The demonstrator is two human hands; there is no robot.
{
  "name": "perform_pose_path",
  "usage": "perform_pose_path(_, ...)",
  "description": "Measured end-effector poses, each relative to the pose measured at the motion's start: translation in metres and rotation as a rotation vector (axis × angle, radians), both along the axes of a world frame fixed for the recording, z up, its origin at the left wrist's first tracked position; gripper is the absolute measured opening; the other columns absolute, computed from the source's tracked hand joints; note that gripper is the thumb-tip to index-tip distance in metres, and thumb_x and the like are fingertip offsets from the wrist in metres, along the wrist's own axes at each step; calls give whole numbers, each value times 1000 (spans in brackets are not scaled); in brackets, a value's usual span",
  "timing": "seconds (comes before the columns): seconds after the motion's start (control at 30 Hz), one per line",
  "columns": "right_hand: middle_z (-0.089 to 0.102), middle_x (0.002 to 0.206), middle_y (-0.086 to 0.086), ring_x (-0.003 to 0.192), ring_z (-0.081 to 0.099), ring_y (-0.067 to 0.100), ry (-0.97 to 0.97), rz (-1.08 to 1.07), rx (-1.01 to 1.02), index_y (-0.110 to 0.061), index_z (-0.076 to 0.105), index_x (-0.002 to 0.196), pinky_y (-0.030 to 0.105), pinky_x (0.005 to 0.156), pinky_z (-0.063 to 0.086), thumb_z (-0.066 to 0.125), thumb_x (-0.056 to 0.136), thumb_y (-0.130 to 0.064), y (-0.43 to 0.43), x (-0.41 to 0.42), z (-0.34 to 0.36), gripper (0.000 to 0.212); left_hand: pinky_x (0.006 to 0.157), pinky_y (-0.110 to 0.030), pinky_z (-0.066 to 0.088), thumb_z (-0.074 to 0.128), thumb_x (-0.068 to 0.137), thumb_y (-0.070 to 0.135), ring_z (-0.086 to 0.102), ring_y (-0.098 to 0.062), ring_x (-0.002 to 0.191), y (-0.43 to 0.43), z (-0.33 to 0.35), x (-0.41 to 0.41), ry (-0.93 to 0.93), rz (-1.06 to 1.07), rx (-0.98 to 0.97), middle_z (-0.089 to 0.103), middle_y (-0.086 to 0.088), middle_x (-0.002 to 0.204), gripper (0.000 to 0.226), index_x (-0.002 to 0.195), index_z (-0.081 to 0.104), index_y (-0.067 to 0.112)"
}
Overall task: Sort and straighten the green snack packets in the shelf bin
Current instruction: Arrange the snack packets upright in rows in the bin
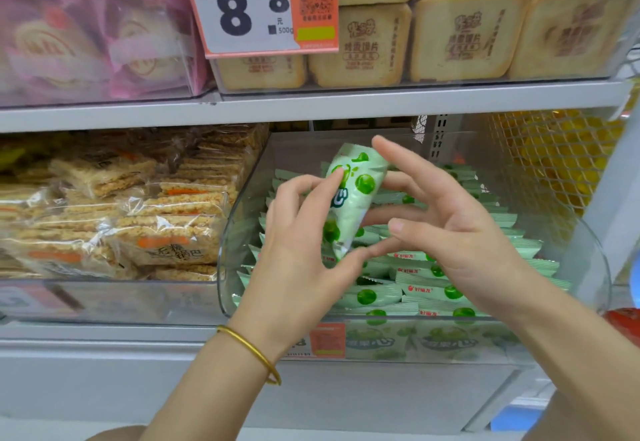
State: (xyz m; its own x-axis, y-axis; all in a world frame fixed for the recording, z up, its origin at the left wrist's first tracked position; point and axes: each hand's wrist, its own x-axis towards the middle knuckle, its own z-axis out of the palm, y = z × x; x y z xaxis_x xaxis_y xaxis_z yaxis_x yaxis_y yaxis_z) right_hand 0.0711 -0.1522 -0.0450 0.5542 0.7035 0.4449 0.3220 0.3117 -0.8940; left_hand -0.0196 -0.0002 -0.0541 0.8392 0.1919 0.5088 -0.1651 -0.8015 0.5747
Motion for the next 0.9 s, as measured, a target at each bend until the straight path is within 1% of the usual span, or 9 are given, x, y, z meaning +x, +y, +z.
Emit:
perform_pose_path(0.1,60,120,2,101,65,19,-19,-102,18,-44,40,135,36,77,57,50,89,6,1,0,0,69,96,-3,31,60,86,5,40,11,118,2,5,0,-37,-44,-132,47,14,126,66,142,35,28)
perform_pose_path(0.17,57,118,-2,102,60,9,-80,-283,-14,-42,49,126,34,83,55,58,87,-2,2,2,-1,56,96,-16,43,53,89,-3,52,4,115,2,8,-2,-26,-116,-323,55,13,127,69,142,29,35)
perform_pose_path(0.2,54,122,-5,105,57,5,-108,-357,-57,-41,55,121,32,87,53,60,88,-5,2,3,-1,49,95,-23,47,52,90,-4,58,-1,110,2,9,-3,-16,-159,-409,61,11,123,72,140,24,41)
perform_pose_path(0.27,55,126,-9,109,57,3,-72,-378,-83,-37,61,116,29,90,51,62,88,-9,3,4,-1,40,93,-31,51,51,92,-3,64,-10,104,3,9,-5,0,-258,-516,66,8,114,73,133,23,50)
perform_pose_path(0.37,65,115,-11,92,66,6,90,-271,-21,-26,64,114,22,76,53,61,85,-5,6,2,2,36,98,-41,48,51,86,3,59,-15,114,5,10,-7,44,-362,-559,58,7,127,63,131,37,45)
perform_pose_path(0.5,67,105,2,82,69,15,169,-241,34,-22,64,111,27,69,57,60,84,0,8,0,2,35,99,-32,47,56,78,0,54,-7,118,6,10,-7,80,-384,-556,48,13,136,70,134,40,39)
perform_pose_path(0.7,66,105,4,82,69,16,188,-249,28,-22,63,110,28,67,57,59,85,3,10,0,3,35,95,-31,50,57,77,-3,53,-6,119,6,10,-7,75,-391,-550,46,12,138,74,136,39,38)
perform_pose_path(0.83,63,108,10,81,69,19,198,-263,21,-21,62,109,32,68,58,60,84,3,11,1,1,34,89,-34,53,59,78,6,59,-10,112,5,9,-4,32,-330,-587,53,11,130,64,127,45,44)
perform_pose_path(0.9,64,111,10,82,70,20,230,-249,21,-19,60,109,33,66,58,60,85,1,11,2,-1,32,83,-37,55,63,79,11,63,-16,105,4,6,-1,-17,-232,-690,57,6,122,55,119,47,46)
